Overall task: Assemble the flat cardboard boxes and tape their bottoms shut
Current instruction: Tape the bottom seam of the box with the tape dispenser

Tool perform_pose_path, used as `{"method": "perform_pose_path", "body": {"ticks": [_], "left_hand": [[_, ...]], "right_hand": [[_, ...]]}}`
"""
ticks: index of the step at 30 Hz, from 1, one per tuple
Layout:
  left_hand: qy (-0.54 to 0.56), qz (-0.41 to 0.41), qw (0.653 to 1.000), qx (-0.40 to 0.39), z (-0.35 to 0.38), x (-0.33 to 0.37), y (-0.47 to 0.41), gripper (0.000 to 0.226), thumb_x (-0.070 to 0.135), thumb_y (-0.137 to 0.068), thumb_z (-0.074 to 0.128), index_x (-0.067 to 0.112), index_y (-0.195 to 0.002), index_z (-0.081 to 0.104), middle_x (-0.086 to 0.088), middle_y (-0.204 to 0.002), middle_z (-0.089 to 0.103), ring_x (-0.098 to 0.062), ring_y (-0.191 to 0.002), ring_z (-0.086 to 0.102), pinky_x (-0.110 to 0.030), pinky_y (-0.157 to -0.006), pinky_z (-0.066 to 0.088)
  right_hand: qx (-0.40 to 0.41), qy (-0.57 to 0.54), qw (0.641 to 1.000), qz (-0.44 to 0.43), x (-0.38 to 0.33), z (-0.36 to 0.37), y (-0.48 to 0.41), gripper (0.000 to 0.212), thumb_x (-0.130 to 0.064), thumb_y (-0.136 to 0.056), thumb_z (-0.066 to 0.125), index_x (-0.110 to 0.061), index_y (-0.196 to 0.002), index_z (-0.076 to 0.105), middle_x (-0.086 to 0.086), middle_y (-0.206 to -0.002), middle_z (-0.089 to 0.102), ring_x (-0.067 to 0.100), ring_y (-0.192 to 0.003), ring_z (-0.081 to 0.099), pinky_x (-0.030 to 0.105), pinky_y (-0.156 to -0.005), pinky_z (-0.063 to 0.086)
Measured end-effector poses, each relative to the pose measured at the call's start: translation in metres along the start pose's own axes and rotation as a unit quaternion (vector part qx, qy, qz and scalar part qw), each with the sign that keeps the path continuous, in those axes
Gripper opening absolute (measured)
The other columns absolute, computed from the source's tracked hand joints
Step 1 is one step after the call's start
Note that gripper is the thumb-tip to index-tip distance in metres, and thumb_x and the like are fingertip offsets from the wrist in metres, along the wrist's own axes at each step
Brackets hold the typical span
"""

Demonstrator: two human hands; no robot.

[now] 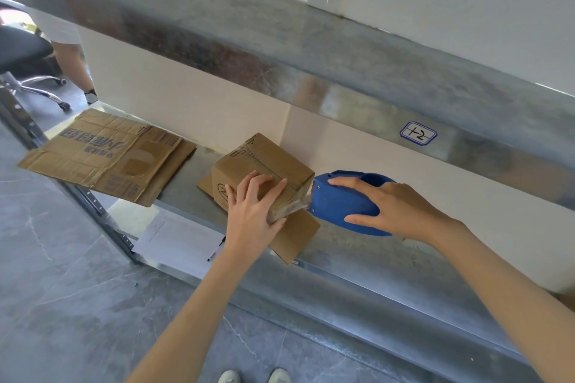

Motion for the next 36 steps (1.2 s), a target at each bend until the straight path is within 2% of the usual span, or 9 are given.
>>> {"method": "perform_pose_path", "body": {"ticks": [2,7,10,13,16,20,26,32,36], "left_hand": [[0.007,0.014,1.000,0.003,-0.003,-0.002,0.003,0.066,0.026,-0.068,0.085,0.023,-0.131,0.064,-0.009,-0.131,0.056,-0.037,-0.133,0.043,-0.075,-0.103,0.028],[0.062,0.067,0.994,-0.061,-0.016,-0.025,0.015,0.071,0.018,-0.067,0.087,0.020,-0.133,0.061,-0.007,-0.144,0.046,-0.033,-0.139,0.035,-0.073,-0.108,0.022],[0.099,0.058,0.987,-0.110,-0.023,-0.048,0.024,0.069,0.009,-0.069,0.086,0.021,-0.131,0.058,0.008,-0.152,0.037,-0.020,-0.148,0.022,-0.071,-0.113,0.015],[0.121,0.037,0.982,-0.137,-0.024,-0.060,0.030,0.067,0.004,-0.071,0.083,0.022,-0.130,0.055,0.022,-0.155,0.029,-0.007,-0.151,0.009,-0.070,-0.115,0.009],[0.124,0.027,0.984,-0.123,-0.025,-0.060,0.029,0.064,0.013,-0.073,0.085,0.026,-0.128,0.055,0.026,-0.152,0.034,-0.005,-0.151,0.011,-0.070,-0.114,0.014],[0.132,0.005,0.985,-0.113,-0.023,-0.062,0.030,0.064,0.019,-0.074,0.085,0.034,-0.128,0.053,0.031,-0.149,0.037,-0.001,-0.149,0.015,-0.068,-0.115,0.015],[0.142,0.006,0.982,-0.125,-0.023,-0.068,0.030,0.067,0.020,-0.077,0.084,0.030,-0.135,0.053,0.031,-0.150,0.035,-0.001,-0.149,0.016,-0.070,-0.115,0.012],[0.139,0.015,0.982,-0.127,-0.021,-0.071,0.028,0.068,0.020,-0.076,0.084,0.031,-0.136,0.053,0.030,-0.151,0.035,-0.004,-0.149,0.016,-0.071,-0.114,0.015],[0.142,0.018,0.981,-0.132,-0.020,-0.069,0.026,0.067,0.020,-0.076,0.084,0.029,-0.136,0.054,0.028,-0.152,0.036,-0.005,-0.149,0.017,-0.070,-0.114,0.019]], "right_hand": [[-0.003,0.006,1.000,-0.005,-0.005,-0.002,0.002,0.069,-0.058,-0.093,0.053,-0.065,-0.143,0.006,-0.013,-0.057,0.044,0.005,-0.056,0.047,0.028,-0.066,0.048],[-0.031,-0.050,0.997,-0.055,-0.032,0.002,-0.001,0.069,-0.059,-0.090,0.056,-0.077,-0.132,0.005,-0.015,-0.075,0.056,0.000,-0.067,0.049,0.017,-0.060,0.037],[-0.040,-0.063,0.993,-0.088,-0.059,0.007,-0.012,0.067,-0.060,-0.089,0.058,-0.078,-0.132,0.011,-0.023,-0.064,0.044,-0.005,-0.065,0.049,0.015,-0.054,0.029],[-0.034,-0.048,0.992,-0.110,-0.073,0.008,-0.023,0.066,-0.060,-0.089,0.057,-0.075,-0.135,0.013,-0.021,-0.062,0.038,-0.001,-0.059,0.044,0.015,-0.054,0.027],[-0.027,-0.036,0.992,-0.115,-0.076,0.009,-0.033,0.065,-0.059,-0.089,0.056,-0.072,-0.137,0.014,-0.018,-0.059,0.037,0.000,-0.056,0.041,0.015,-0.053,0.026],[-0.038,-0.039,0.992,-0.114,-0.070,0.014,-0.041,0.064,-0.061,-0.089,0.055,-0.071,-0.137,0.014,-0.008,-0.062,0.047,0.006,-0.055,0.046,0.016,-0.054,0.031],[-0.069,-0.038,0.991,-0.106,-0.055,0.019,-0.044,0.064,-0.061,-0.088,0.055,-0.073,-0.136,0.014,-0.005,-0.061,0.048,0.007,-0.053,0.047,0.016,-0.053,0.031],[-0.068,-0.058,0.995,-0.052,-0.012,0.012,-0.024,0.064,-0.062,-0.085,0.057,-0.078,-0.130,0.015,0.002,-0.066,0.054,0.010,-0.057,0.049,0.020,-0.058,0.039],[-0.070,-0.067,0.994,-0.055,-0.008,0.009,-0.024,0.063,-0.062,-0.084,0.058,-0.078,-0.129,0.018,0.001,-0.061,0.049,0.009,-0.050,0.045,0.020,-0.050,0.036]]}}
Point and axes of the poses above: each hand's wrist, its own y-axis away from the middle knuckle, its own z-axis out of the palm, x = y × z, the point moved 9 cm from there along -y, towards the middle knuckle
